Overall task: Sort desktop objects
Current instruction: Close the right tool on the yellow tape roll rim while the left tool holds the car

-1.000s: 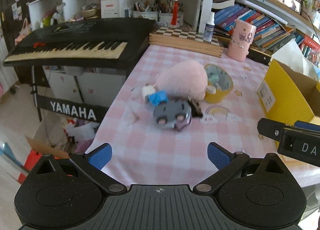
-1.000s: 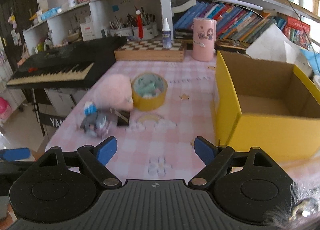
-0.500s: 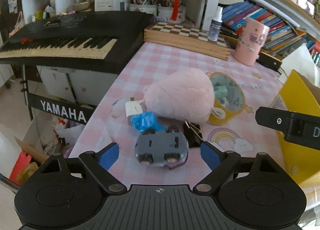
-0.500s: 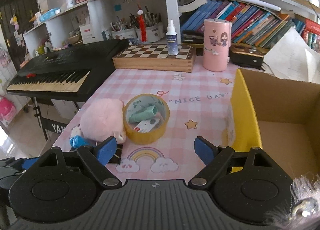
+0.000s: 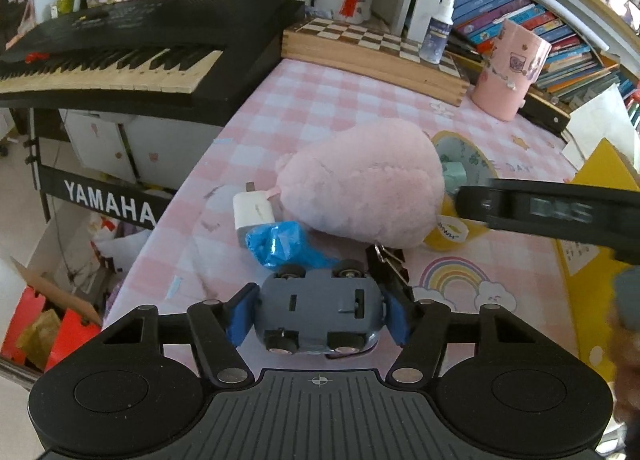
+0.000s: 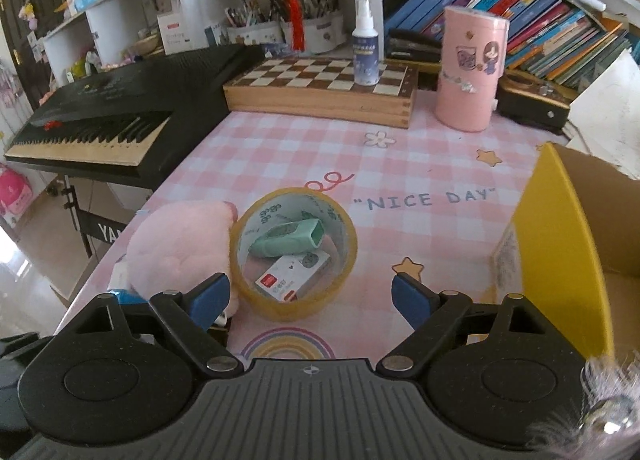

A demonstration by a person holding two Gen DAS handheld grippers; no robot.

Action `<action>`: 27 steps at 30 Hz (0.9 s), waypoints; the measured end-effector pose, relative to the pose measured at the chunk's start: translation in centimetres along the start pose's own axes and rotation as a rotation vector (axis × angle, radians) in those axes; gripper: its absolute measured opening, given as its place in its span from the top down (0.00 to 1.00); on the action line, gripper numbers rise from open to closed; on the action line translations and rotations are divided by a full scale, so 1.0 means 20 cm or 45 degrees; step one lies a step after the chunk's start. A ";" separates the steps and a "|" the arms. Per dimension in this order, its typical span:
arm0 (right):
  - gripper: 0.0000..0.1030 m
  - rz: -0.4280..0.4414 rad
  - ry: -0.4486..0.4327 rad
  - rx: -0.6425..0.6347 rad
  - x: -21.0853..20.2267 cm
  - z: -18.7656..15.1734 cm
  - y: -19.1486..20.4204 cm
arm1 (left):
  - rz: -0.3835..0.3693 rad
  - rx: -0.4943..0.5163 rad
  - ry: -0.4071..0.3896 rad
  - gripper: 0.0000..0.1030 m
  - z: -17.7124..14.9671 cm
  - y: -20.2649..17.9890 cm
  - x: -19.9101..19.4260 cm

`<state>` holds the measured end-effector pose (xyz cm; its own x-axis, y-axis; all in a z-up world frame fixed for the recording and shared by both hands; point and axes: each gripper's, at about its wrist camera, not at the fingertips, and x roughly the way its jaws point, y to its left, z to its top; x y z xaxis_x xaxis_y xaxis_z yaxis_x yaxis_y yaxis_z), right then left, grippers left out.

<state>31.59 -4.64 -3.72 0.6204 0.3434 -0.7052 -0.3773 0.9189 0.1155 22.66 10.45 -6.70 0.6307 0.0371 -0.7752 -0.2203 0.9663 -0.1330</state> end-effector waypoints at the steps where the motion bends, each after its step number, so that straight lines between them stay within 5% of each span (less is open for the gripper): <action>1: 0.15 -0.001 0.010 -0.002 0.03 0.01 0.01 | 0.000 0.005 -0.003 0.38 0.00 0.00 -0.02; 24: 0.05 -0.046 0.020 -0.004 0.29 0.08 0.06 | 0.006 0.002 -0.016 0.38 -0.02 0.04 -0.09; 27: 0.18 -0.005 0.003 0.019 0.31 0.09 0.04 | 0.003 0.009 -0.022 0.38 -0.03 0.04 -0.10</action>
<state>36.30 -1.45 -6.68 0.6204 0.3390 -0.7072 -0.3645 0.9231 0.1227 20.81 11.03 -5.60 0.6432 0.0437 -0.7644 -0.2167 0.9679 -0.1270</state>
